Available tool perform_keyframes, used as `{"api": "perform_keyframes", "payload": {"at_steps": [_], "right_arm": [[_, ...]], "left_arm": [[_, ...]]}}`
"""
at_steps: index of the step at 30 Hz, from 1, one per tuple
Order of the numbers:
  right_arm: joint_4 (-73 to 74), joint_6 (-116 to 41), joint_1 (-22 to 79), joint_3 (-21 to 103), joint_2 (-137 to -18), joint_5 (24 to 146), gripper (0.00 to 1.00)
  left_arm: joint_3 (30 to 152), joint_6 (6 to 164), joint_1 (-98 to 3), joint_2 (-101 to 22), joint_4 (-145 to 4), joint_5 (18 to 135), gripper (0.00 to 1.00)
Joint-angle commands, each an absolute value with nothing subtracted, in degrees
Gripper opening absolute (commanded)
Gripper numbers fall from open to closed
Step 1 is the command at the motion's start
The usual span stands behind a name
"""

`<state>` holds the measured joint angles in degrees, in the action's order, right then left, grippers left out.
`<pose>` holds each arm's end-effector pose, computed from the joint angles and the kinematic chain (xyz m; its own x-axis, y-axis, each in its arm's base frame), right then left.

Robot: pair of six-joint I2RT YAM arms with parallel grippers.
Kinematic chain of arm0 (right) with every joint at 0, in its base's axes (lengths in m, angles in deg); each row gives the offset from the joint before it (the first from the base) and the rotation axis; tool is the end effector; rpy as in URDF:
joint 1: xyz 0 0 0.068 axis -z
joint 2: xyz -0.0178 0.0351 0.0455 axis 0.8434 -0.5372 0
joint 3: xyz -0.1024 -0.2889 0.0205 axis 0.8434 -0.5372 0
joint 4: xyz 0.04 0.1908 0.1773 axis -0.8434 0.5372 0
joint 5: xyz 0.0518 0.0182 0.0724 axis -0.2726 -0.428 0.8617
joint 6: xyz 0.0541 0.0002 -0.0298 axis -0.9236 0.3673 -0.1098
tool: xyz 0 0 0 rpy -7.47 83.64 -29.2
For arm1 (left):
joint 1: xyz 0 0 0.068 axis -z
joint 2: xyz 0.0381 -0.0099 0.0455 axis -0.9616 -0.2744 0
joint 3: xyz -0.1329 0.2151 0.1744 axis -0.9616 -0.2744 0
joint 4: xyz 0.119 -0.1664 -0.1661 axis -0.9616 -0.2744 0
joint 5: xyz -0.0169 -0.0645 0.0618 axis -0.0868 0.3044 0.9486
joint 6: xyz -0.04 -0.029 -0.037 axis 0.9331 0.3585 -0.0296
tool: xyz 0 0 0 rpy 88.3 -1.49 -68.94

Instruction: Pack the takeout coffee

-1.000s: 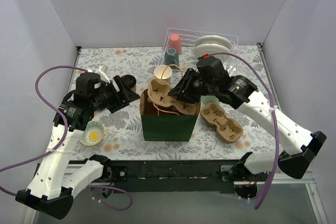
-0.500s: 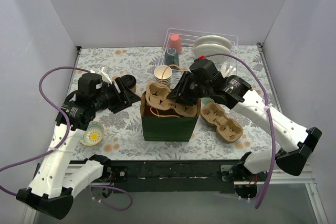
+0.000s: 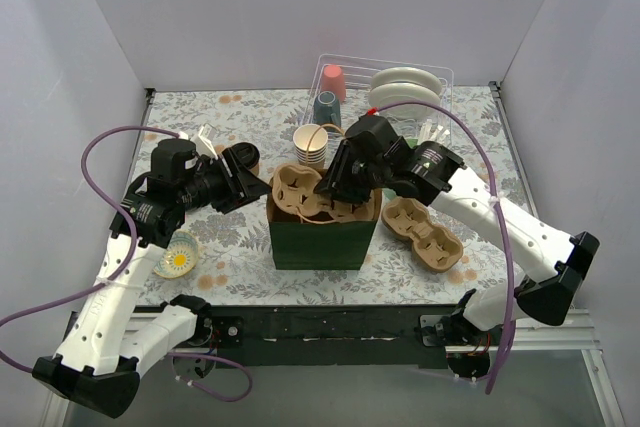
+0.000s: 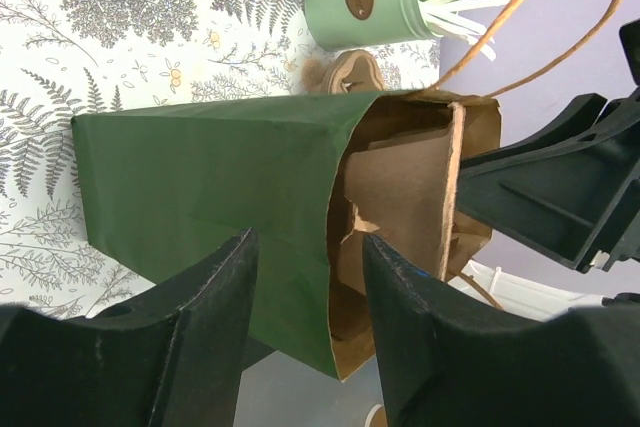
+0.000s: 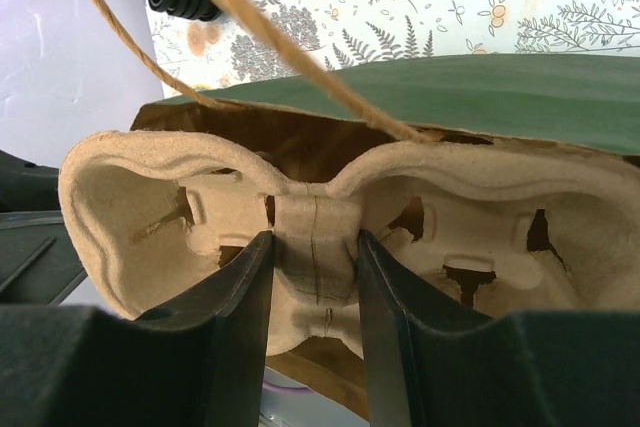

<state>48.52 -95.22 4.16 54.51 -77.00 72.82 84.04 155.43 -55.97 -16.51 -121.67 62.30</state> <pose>0.1827 0.2389 0.4249 -0.8552 0.3576 -0.3753 0.0217 0.7480 0.6633 0.1451 -0.0662 0.3961 -0.6497 -0.7520 0.1111 -0.4719 0.2844 -0.8345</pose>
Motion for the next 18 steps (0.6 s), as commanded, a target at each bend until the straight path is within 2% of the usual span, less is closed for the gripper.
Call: {"api": "perform_keyframes", "payload": {"at_steps": [1, 5, 13, 18], "right_arm": [[52.7, -95.3, 3.0, 56.9, -78.0, 69.9, 0.28], [53.8, -95.4, 2.7, 57.5, -78.4, 68.5, 0.27], [58.5, -95.8, 2.0, 60.1, -80.2, 66.5, 0.27], [59.1, -95.8, 1.3, 60.8, -80.7, 65.9, 0.27]], "left_arm": [[84.0, 154.9, -56.2, -16.4, -121.5, 60.9, 0.45], [83.3, 154.8, -56.2, -16.4, -121.7, 60.7, 0.43], [82.8, 154.9, -56.1, -16.7, -120.1, 59.1, 0.27], [83.1, 155.4, -56.1, -16.8, -119.9, 58.7, 0.28]]}}
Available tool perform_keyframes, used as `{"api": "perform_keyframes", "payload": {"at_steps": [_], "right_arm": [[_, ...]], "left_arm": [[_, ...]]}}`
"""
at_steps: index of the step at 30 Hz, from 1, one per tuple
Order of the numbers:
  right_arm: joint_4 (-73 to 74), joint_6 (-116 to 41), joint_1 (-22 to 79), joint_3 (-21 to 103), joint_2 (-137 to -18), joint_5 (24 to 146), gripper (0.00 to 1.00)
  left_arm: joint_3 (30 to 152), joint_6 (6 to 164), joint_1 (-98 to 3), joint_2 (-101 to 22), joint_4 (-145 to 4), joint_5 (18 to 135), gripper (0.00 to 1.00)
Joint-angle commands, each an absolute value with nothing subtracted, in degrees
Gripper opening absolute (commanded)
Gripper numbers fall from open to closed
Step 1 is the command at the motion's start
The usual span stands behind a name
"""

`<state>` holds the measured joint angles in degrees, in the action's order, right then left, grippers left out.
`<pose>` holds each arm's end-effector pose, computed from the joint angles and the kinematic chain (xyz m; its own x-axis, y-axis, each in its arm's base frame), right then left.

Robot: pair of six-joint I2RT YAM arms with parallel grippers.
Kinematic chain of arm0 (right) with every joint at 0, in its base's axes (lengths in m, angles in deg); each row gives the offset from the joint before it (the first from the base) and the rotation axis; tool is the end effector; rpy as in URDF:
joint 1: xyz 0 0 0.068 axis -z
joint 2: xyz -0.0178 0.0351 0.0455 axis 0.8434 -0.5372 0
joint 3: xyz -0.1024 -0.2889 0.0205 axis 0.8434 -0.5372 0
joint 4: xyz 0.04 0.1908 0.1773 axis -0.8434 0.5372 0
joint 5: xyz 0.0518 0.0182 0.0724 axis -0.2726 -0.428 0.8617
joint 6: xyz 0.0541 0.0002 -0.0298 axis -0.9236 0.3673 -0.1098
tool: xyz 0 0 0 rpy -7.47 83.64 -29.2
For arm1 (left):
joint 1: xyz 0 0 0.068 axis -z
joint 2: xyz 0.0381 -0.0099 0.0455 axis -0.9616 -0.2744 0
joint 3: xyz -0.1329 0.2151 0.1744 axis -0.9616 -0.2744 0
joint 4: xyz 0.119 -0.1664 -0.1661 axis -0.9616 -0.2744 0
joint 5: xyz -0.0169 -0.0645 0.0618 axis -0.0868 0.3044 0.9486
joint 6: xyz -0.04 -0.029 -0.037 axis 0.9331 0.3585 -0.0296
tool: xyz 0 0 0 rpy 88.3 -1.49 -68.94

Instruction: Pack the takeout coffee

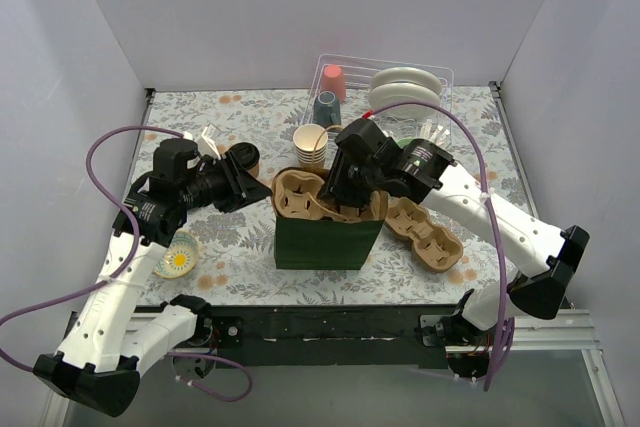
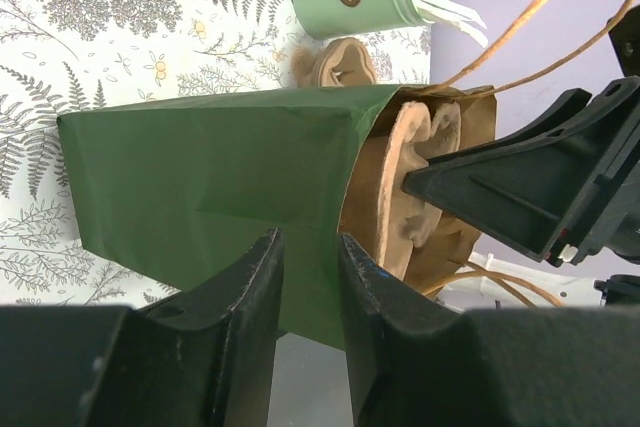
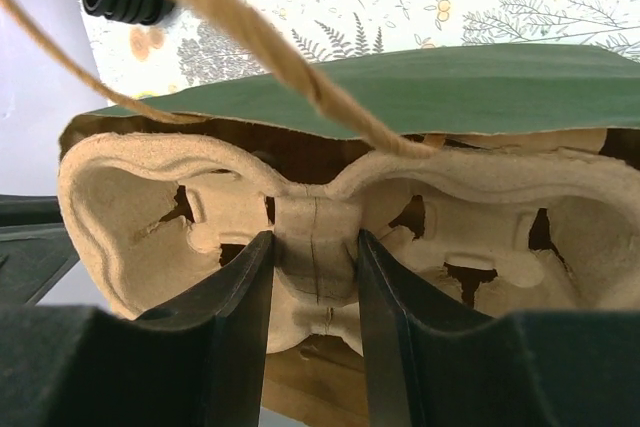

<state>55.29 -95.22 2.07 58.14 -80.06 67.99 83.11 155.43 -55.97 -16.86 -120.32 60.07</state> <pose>0.1802 0.2478 0.4203 -0.8528 0.3311 -0.4039 0.0507 0.8221 0.5670 0.1479 -0.0688 0.3927 -0.6724 -0.7285 0.1313 -0.4679 0.2809 -0.8379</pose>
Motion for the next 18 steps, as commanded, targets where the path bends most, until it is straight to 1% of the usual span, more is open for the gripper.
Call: {"api": "perform_keyframes", "payload": {"at_steps": [1, 3, 6, 8, 11, 15, 18], "right_arm": [[59.5, -95.8, 1.3, 61.3, -80.9, 65.8, 0.27], [60.5, -95.7, 1.0, 62.1, -81.7, 65.5, 0.27], [61.8, -95.6, 0.7, 63.7, -82.7, 65.0, 0.27], [62.7, -95.5, 0.6, 64.4, -83.4, 64.4, 0.27], [62.8, -95.4, 0.4, 64.0, -83.6, 63.7, 0.27], [62.7, -95.2, -0.1, 63.6, -84.1, 62.9, 0.27], [63.2, -95.2, -0.3, 64.1, -84.4, 62.1, 0.27]], "left_arm": [[83.2, 155.4, -56.1, -16.8, -119.9, 58.7, 0.28], [83.5, 155.3, -56.1, -16.9, -119.8, 58.4, 0.28], [83.9, 155.9, -56.1, -17.3, -119.7, 57.9, 0.35], [84.6, 156.3, -56.1, -17.3, -119.8, 58.1, 0.42], [85.7, 156.6, -56.2, -17.2, -120.5, 59.0, 0.46], [86.4, 156.4, -56.1, -17.9, -121.7, 60.4, 0.51], [85.9, 156.0, -56.1, -18.8, -121.5, 59.9, 0.52]]}}
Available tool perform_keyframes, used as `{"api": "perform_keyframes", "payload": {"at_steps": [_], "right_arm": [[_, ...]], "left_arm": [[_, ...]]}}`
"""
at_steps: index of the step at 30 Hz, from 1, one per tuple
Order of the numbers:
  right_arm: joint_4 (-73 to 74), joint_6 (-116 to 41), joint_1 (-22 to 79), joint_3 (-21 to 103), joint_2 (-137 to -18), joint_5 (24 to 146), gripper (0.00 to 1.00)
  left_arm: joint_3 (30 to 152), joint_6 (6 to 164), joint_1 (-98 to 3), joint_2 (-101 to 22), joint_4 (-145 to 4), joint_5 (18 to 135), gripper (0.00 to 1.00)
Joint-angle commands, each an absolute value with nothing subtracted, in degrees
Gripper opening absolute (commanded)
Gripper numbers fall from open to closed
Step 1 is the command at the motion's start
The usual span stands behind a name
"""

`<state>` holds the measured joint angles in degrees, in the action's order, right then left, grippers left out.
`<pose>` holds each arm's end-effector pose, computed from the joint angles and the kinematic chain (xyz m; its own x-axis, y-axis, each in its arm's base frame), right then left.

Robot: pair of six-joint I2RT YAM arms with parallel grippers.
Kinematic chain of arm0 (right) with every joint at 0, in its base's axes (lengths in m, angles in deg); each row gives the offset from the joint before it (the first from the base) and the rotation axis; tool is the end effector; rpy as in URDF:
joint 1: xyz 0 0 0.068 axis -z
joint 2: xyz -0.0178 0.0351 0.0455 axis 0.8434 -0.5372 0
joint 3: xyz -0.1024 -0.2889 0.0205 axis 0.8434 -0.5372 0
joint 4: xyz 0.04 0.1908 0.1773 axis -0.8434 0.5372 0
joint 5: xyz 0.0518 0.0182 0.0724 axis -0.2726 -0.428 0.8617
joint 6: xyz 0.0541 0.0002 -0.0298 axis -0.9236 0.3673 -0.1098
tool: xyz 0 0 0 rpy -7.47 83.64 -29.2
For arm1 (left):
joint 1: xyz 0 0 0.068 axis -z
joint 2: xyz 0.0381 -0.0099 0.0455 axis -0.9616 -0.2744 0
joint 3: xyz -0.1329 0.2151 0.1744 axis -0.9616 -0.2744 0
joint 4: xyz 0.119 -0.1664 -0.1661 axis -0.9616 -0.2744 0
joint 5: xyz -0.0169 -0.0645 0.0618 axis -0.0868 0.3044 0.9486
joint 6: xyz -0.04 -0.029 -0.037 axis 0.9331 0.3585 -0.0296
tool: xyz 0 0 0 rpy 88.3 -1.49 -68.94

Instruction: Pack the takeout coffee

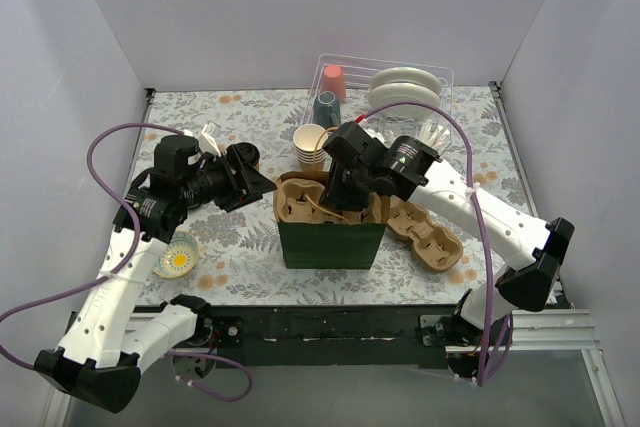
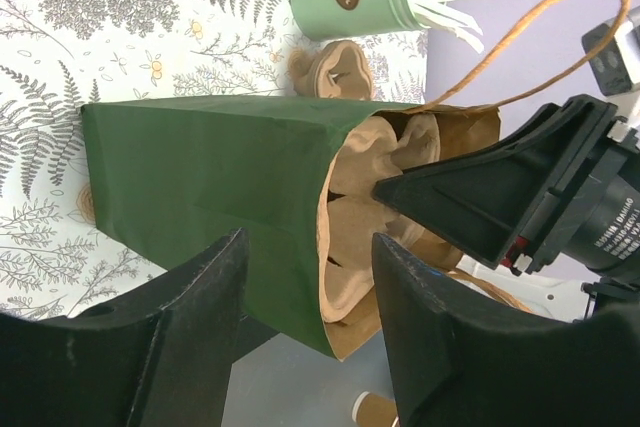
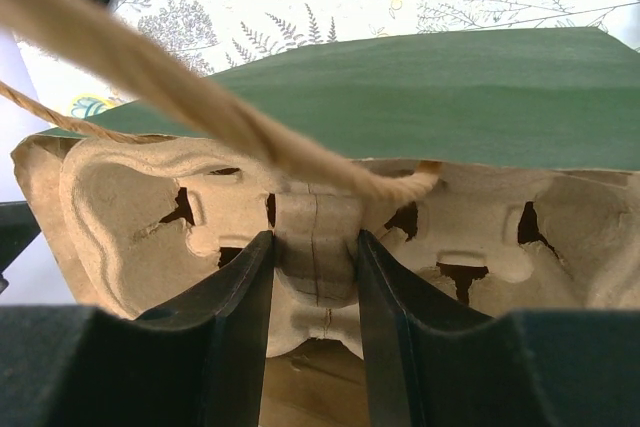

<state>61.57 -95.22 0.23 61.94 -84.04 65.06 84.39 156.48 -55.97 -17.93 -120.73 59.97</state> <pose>0.1798 0.2609 0.4127 -0.8647 0.2846 -0.4138 0.0669 0.8819 0.4667 0.1515 -0.0701 0.3965 -0.6642 -0.7326 0.1489 -0.4828 0.2683 -0.8336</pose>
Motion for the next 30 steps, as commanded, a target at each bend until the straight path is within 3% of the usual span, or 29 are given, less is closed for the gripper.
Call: {"api": "perform_keyframes", "payload": {"at_steps": [1, 9, 17, 23, 30], "right_arm": [[63.4, -95.3, -0.4, 64.1, -84.5, 61.3, 0.26], [63.5, -95.2, -0.6, 62.9, -84.5, 59.2, 0.26], [62.7, -95.7, -0.7, 60.8, -83.4, 58.8, 0.26], [62.0, -95.8, -0.7, 60.2, -83.2, 59.0, 0.26], [61.3, -95.5, -0.8, 59.5, -83.0, 58.6, 0.26]], "left_arm": [[85.9, 156.0, -56.1, -19.0, -121.3, 59.9, 0.52], [85.9, 155.6, -56.1, -20.4, -120.1, 58.5, 0.49], [84.0, 156.3, -56.1, -20.1, -118.1, 56.3, 0.36], [83.1, 156.2, -56.1, -20.4, -117.0, 55.9, 0.37], [82.3, 155.9, -56.1, -21.2, -117.2, 55.7, 0.21]]}}
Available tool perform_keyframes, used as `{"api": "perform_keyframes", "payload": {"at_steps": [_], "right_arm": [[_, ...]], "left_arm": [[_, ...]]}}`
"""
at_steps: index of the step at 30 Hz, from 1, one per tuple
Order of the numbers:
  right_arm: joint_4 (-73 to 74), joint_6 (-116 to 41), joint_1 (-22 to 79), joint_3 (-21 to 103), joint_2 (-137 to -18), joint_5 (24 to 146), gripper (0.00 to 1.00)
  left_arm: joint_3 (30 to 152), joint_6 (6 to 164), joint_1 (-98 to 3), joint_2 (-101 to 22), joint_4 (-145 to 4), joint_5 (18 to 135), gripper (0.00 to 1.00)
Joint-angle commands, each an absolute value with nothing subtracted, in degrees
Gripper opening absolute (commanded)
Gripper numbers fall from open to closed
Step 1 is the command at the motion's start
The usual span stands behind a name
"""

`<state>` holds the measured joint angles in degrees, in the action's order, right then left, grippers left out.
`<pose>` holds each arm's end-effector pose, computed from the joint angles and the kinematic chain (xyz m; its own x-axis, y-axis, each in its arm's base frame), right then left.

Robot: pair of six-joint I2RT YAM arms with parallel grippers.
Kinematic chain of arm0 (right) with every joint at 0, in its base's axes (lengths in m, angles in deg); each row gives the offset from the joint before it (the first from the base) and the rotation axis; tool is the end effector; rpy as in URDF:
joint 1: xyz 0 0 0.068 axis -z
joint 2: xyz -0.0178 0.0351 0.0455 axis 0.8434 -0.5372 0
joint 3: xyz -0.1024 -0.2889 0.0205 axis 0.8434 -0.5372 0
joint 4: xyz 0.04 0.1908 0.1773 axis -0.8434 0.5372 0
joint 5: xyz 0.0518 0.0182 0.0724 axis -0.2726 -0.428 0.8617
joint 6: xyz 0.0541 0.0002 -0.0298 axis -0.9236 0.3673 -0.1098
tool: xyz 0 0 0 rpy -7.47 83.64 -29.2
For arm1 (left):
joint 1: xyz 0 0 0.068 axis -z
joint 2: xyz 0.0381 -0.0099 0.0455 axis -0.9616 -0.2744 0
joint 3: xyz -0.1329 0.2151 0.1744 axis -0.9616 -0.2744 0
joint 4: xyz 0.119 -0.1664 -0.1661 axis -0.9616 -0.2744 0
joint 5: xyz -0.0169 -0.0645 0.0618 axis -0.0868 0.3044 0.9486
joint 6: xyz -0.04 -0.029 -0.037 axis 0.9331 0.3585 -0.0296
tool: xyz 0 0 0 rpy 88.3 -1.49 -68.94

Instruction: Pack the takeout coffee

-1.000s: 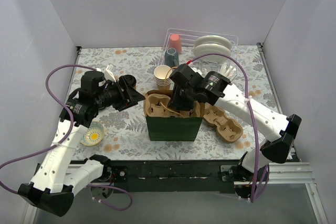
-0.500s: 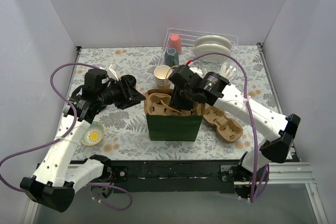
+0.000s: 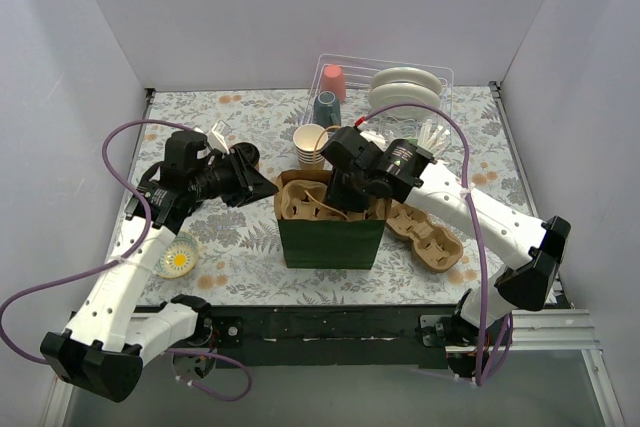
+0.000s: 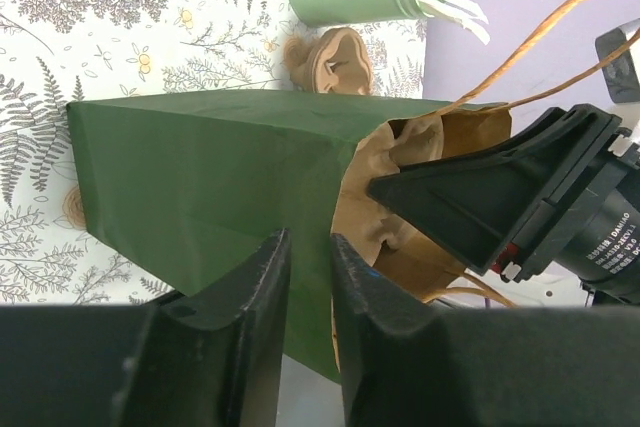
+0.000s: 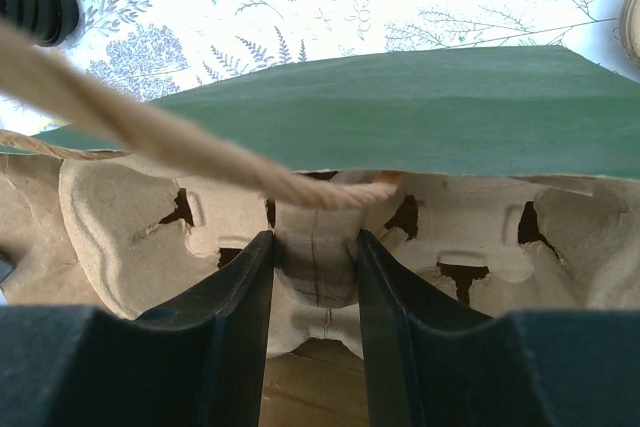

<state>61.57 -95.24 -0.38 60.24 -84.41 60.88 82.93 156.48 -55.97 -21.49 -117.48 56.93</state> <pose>0.1804 0.2621 0.4023 -0.8422 0.2851 -0.4575 0.0823 0.9068 0.4135 0.1708 -0.0787 0.3844 -0.6880 -0.7003 0.1902 -0.5037 0.2723 -0.8198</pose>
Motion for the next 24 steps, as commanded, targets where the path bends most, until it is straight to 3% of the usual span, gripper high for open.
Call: {"api": "perform_keyframes", "payload": {"at_steps": [1, 6, 24], "right_arm": [[61.2, -95.6, -0.8, 59.3, -83.1, 58.5, 0.25], [60.1, -95.5, -0.9, 57.3, -82.5, 57.8, 0.26], [48.4, -93.7, -2.4, 45.7, -81.3, 54.9, 0.26]], "left_arm": [[82.3, 155.9, -56.1, -21.3, -117.2, 55.6, 0.16], [82.8, 156.0, -56.2, -21.6, -116.6, 53.7, 0.0], [81.5, 157.1, -56.1, -19.9, -117.7, 52.8, 0.0]]}}
